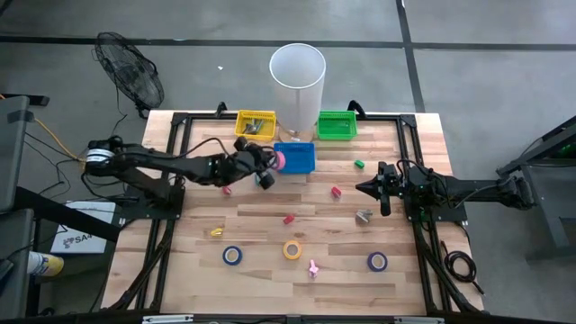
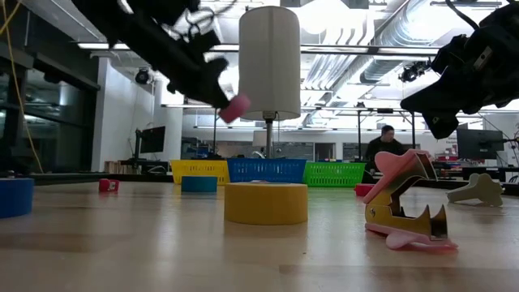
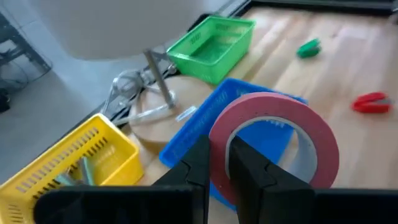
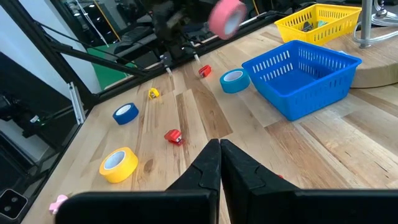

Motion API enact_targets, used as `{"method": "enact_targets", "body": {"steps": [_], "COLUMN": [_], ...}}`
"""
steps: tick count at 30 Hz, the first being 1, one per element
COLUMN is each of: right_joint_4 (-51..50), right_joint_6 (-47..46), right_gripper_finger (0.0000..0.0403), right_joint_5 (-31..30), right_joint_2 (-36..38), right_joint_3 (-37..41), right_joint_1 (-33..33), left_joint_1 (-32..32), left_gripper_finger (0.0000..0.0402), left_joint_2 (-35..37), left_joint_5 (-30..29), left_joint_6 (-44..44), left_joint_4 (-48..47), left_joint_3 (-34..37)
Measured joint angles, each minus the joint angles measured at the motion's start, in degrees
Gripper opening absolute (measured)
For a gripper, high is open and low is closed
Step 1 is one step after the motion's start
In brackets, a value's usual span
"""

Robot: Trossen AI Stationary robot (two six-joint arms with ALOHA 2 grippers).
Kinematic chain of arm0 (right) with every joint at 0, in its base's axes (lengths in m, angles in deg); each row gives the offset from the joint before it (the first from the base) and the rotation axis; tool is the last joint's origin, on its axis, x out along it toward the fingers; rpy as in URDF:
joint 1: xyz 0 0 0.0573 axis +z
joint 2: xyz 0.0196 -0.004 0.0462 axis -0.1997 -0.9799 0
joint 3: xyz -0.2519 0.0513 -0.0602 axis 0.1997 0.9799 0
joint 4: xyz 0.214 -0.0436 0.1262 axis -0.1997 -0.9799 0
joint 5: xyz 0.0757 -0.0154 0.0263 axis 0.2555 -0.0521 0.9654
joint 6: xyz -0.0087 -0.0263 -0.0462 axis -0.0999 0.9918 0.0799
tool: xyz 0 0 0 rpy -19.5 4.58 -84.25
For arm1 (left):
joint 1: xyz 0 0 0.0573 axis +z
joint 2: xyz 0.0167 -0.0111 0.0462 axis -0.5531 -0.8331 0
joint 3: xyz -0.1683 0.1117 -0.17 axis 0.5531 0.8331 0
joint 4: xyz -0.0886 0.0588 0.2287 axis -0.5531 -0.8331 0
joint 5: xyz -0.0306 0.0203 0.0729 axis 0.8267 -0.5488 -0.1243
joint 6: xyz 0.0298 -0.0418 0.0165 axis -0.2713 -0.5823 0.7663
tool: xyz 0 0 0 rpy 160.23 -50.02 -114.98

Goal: Pick and place Stapler, Stapler remover, tape
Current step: Put the pink tape into the blue basket, then put the light blue tape into the blue basket

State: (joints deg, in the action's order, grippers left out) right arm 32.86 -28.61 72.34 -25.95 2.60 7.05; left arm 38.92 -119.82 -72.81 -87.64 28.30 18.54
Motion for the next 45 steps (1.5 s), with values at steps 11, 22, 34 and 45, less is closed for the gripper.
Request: {"method": "enact_targets", "body": {"steps": [11, 22, 34, 45], "right_joint_4": [0.00, 0.00, 0.00, 0.00], "right_joint_6": [0.00, 0.00, 0.00, 0.00], "right_gripper_finger": [0.0000, 0.0000, 0.0000, 0.0000], "right_joint_5": [0.00, 0.00, 0.00, 0.00], "right_joint_2": [0.00, 0.00, 0.00, 0.00], "right_joint_3": [-0.02, -0.02, 0.00, 0.00], "right_joint_1": [0.02, 0.00, 0.00, 0.00], "left_joint_1": [7.57, 8.18, 8.20, 8.18], "left_gripper_finger": [0.0034, 0.0035, 0.0083, 0.0125], "left_joint_2": [-11.67, -20.74, -20.94, -20.94], "left_joint_5": [4.32, 1.27, 1.78, 1.58], "left_joint_6": [-0.01, -0.26, -3.23, -4.50], "left_joint_4": [8.51, 0.85, -4.84, -6.69], "left_joint_3": [-3.23, -11.64, -13.06, -13.05]}}
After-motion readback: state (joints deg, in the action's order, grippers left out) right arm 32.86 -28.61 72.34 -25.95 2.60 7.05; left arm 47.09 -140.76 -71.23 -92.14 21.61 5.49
